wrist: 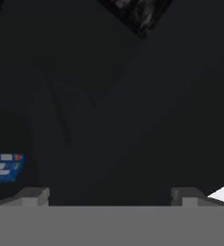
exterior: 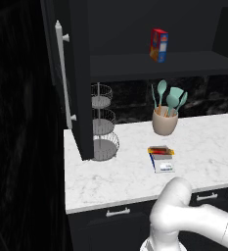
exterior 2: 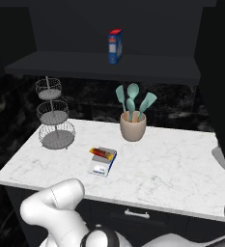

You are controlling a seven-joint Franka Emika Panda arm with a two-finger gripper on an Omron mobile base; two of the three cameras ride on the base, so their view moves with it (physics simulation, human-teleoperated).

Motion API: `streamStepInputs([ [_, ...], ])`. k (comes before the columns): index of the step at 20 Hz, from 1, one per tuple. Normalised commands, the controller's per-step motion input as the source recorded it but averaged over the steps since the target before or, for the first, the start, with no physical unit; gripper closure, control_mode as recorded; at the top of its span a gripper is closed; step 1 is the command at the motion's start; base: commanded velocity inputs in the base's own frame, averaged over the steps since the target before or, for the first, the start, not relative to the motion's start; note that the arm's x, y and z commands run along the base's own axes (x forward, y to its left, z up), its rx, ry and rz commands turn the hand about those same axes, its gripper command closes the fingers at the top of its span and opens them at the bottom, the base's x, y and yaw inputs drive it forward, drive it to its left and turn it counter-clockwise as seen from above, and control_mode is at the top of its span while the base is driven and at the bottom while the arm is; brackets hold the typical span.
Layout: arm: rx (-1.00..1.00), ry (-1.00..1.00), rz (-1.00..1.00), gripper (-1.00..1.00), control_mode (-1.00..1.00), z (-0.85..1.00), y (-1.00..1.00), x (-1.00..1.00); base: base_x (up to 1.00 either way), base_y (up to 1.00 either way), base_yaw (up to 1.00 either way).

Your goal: Pick the bar and place it on the digital scale for weighing, and close the cabinet.

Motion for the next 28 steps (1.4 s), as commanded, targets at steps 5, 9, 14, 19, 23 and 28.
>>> streamStepInputs([
  [5, -0.23, 0.24, 0.05, -1.00, -1.00, -0.03, -0.18, -0.11, 0.00, 0.00, 0.00],
  [9, -0.05, 0.19, 0.03, -1.00, -1.00, 0.19, -0.06, 0.06, 0.00, 0.00, 0.00],
  [14, 0.01, -0.05, 0.07, -1.00, -1.00, 0.36, 0.11, 0.02, 0.00, 0.00, 0.00],
  [19, -0.06, -0.02, 0.12, -1.00, -1.00, 0.22, 0.53, 0.00, 0.00, 0.00, 0.00],
  [23, 0.00, -0.02, 0.02, -1.00, -1.00, 0.00, 0.28, 0.00, 0.00, 0.00, 0.00],
  [28, 0.00, -0.01, 0.00, -1.00, -1.00, 0.00, 0.39, 0.01, 0.00, 0.00, 0.00],
])
